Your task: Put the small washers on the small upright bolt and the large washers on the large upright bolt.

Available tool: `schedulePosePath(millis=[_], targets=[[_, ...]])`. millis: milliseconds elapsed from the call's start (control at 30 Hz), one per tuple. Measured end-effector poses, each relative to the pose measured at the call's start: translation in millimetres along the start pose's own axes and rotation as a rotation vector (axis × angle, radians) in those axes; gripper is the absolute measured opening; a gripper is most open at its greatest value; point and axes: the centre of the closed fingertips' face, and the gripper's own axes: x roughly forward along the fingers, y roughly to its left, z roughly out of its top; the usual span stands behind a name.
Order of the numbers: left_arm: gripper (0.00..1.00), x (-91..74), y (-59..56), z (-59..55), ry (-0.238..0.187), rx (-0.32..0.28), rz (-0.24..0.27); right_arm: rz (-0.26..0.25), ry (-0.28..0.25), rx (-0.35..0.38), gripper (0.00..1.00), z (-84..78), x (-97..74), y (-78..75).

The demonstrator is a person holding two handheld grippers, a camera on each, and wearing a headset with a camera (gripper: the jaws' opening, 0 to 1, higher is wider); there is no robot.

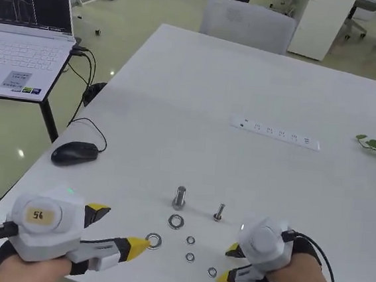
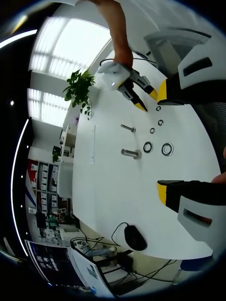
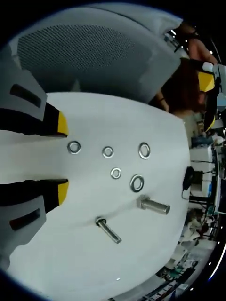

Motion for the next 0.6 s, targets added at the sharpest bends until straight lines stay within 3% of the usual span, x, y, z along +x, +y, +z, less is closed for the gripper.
schedulePosePath(millis=[200, 467, 600], targets=[[0.64, 0.2, -1.5, 1.1, -0.001, 0.003, -0.001, 0.020, 0.006, -0.036, 0.33, 2.1, 4.5, 8.3], [0.64, 0.2, -3.4, 2.2, -0.003, 0.002, -0.004, 0.009, 0.020, -0.112, 0.29, 1.6, 5.5, 6.5], [0.64, 0.1, -5.1, 2.5, -0.004, 0.002, -0.005, 0.006, 0.007, -0.111, 0.28, 3.5, 6.2, 8.2]])
